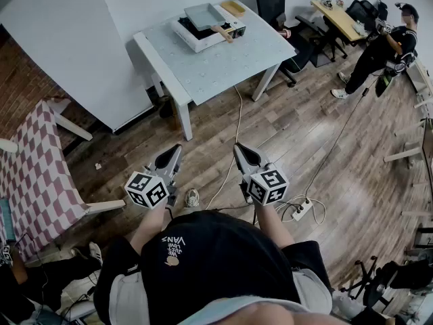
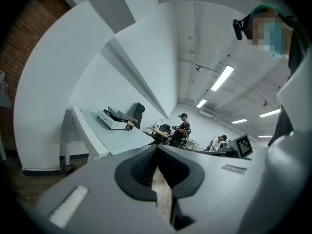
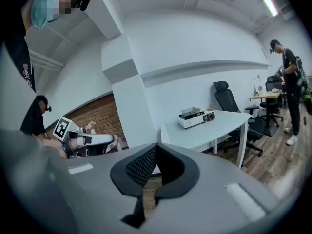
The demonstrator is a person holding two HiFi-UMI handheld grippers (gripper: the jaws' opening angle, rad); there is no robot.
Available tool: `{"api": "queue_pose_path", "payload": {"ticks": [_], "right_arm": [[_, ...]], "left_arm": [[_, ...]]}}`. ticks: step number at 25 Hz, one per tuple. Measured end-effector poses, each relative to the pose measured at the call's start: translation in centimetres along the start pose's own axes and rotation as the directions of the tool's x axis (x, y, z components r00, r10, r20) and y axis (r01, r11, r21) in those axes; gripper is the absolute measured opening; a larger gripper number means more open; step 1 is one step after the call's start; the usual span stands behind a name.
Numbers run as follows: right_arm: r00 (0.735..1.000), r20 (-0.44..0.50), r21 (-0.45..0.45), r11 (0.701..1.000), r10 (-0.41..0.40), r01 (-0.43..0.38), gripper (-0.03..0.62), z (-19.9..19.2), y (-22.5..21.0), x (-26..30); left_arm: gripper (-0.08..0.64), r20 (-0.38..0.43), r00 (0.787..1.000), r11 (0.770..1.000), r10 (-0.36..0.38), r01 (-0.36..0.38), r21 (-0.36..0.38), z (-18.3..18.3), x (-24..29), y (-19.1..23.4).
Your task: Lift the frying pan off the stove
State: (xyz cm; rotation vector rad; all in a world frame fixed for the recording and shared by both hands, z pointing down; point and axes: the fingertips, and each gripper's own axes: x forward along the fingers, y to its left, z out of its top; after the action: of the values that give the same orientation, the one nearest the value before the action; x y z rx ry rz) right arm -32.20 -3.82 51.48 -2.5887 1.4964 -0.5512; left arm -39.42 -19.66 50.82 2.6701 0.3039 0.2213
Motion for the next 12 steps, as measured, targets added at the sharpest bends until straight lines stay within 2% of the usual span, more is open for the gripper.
{"api": "queue_pose_path", "payload": {"ticks": [5,9,10,11,12], "right_arm": [[1.0,0.018,0.009,1.0,-0.004,0.004,0.005,0.2,0.4,0.7],[0.996,0.083,0.091,0.996,-0.014,0.006,0.006,1.1,0.4,1.9],[0.995,0.095,0.112,0.994,-0.027,0.016,0.026,1.3,0.2,2.3],[0.994,0.105,0.129,0.991,-0.04,0.027,0.094,1.5,0.0,2.7],[0.992,0.114,0.147,0.989,-0.052,0.035,0.141,1.7,-0.1,3.0]], "left_arm": [[0.002,0.0,0.999,0.999,-0.034,0.034,0.007,-0.1,0.3,0.2],[0.003,0.016,0.994,0.993,-0.112,0.112,0.026,0.5,0.6,0.4],[0.016,0.011,0.991,0.991,-0.133,0.133,0.026,0.5,0.8,0.5],[0.035,0.004,0.989,0.988,-0.151,0.151,0.021,0.5,1.0,0.6],[0.094,-0.005,0.986,0.986,-0.165,0.165,0.012,0.4,1.2,0.7]]}}
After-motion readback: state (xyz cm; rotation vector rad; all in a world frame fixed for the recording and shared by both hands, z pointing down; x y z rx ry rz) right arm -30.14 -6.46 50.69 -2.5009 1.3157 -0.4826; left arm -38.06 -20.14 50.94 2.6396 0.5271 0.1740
